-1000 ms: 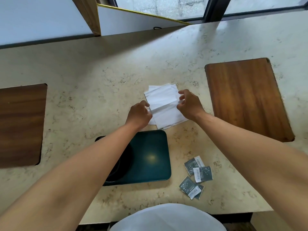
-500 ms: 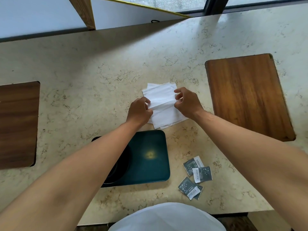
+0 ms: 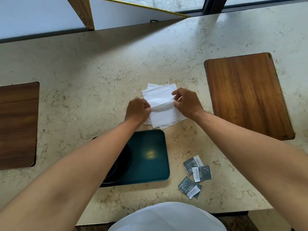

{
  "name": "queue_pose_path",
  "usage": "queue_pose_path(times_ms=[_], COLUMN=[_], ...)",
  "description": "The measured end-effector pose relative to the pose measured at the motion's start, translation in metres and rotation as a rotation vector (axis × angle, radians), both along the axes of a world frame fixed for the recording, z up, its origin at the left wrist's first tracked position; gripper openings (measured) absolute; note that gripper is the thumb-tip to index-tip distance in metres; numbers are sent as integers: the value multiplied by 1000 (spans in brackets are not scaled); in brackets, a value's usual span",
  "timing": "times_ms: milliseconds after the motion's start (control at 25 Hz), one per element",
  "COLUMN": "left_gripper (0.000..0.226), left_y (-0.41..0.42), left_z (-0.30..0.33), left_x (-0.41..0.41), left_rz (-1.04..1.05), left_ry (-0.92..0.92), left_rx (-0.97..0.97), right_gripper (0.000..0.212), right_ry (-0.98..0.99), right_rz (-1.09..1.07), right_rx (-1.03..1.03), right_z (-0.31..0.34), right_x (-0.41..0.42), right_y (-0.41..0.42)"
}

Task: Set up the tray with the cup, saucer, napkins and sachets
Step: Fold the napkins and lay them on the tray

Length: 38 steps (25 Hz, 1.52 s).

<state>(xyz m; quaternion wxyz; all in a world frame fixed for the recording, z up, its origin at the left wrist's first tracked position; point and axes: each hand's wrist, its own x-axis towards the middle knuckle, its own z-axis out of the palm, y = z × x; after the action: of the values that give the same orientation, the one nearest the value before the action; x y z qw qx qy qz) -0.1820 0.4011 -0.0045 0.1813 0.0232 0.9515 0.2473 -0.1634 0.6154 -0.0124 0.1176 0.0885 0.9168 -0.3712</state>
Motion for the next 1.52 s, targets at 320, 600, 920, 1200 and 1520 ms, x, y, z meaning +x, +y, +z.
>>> queue_pose_path(times_ms=[320, 600, 920, 1200, 1520], left_gripper=[3, 5, 8, 10, 19], left_y=[-2, -7, -23, -35, -55], left_z=[2, 13, 40, 65, 79], left_x=[1, 0, 8, 24, 54], left_rz=[7, 64, 79, 207, 428], left_ry=[13, 46, 13, -111, -379], left_rx=[15, 83, 232, 405, 713], right_gripper=[17, 4, 4, 9, 8], right_ry=[-2, 37, 63, -51, -74], right_rz=[47, 48, 61, -98, -171], right_rx=[48, 32, -72, -298, -468], right_z=[1, 10, 42, 68, 69], right_x=[0, 0, 12, 34, 72], right_y=[-1, -1, -9, -26, -57])
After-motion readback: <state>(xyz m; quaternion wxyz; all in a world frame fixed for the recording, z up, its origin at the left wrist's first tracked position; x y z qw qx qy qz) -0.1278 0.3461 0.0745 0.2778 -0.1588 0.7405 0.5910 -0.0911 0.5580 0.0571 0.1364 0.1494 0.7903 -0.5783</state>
